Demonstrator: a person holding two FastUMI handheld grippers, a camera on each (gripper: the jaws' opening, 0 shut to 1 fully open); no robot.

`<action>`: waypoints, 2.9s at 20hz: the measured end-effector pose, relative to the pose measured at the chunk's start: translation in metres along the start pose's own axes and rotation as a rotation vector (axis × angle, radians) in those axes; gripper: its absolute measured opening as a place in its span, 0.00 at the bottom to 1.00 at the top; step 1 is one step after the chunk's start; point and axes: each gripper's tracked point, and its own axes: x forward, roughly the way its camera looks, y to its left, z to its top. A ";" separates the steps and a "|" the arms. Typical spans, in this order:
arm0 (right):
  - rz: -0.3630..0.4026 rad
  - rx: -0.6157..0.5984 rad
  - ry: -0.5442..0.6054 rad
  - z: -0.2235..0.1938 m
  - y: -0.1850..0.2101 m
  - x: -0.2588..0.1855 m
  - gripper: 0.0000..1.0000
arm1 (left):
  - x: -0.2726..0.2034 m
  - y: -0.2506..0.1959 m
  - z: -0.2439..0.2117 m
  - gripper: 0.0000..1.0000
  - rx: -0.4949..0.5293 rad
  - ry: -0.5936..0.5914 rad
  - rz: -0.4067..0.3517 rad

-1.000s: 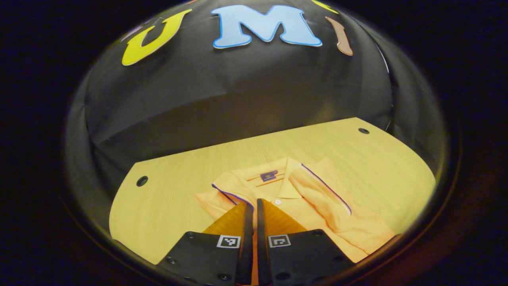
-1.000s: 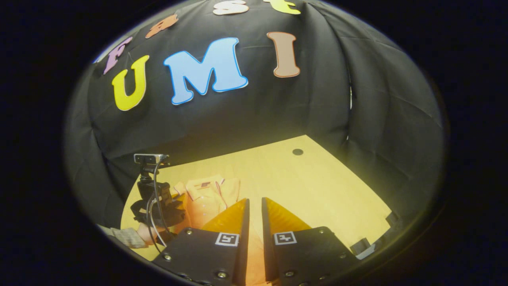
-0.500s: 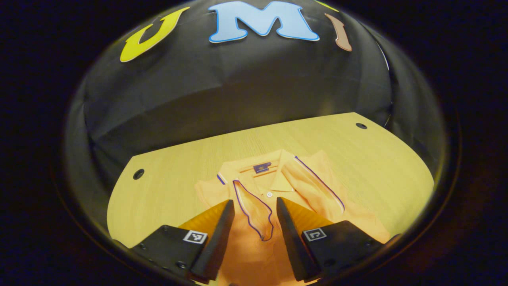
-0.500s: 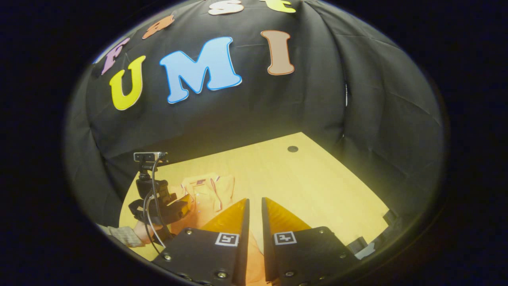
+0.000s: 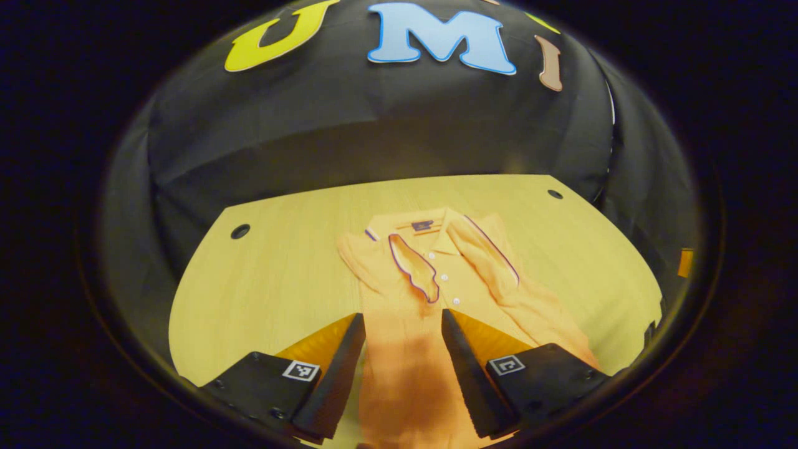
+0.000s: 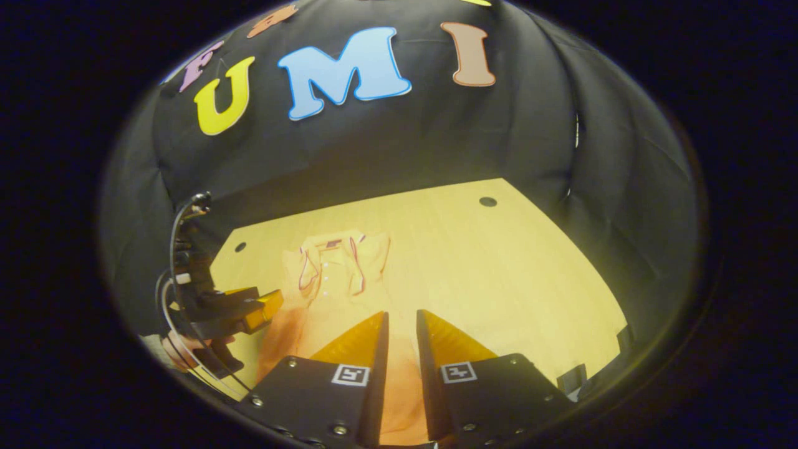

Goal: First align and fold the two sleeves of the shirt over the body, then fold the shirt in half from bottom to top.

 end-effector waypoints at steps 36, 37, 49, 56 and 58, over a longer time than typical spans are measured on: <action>-0.076 -0.177 0.872 -0.216 -0.008 0.010 0.74 | -0.126 -0.003 -0.227 0.82 0.066 0.719 0.179; -0.076 -0.178 0.870 -0.216 -0.008 0.010 0.74 | -0.125 -0.010 -0.230 0.82 0.051 0.728 0.154; -0.088 -0.158 0.810 -0.212 -0.015 0.014 0.00 | -0.121 -0.025 -0.227 0.06 -0.038 0.741 0.114; -0.034 -0.102 0.774 -0.186 0.002 0.013 0.00 | -0.116 -0.016 -0.206 0.06 -0.104 0.681 0.115; -0.018 -0.083 0.754 -0.171 0.008 0.018 0.00 | -0.112 -0.010 -0.195 0.06 -0.115 0.663 0.116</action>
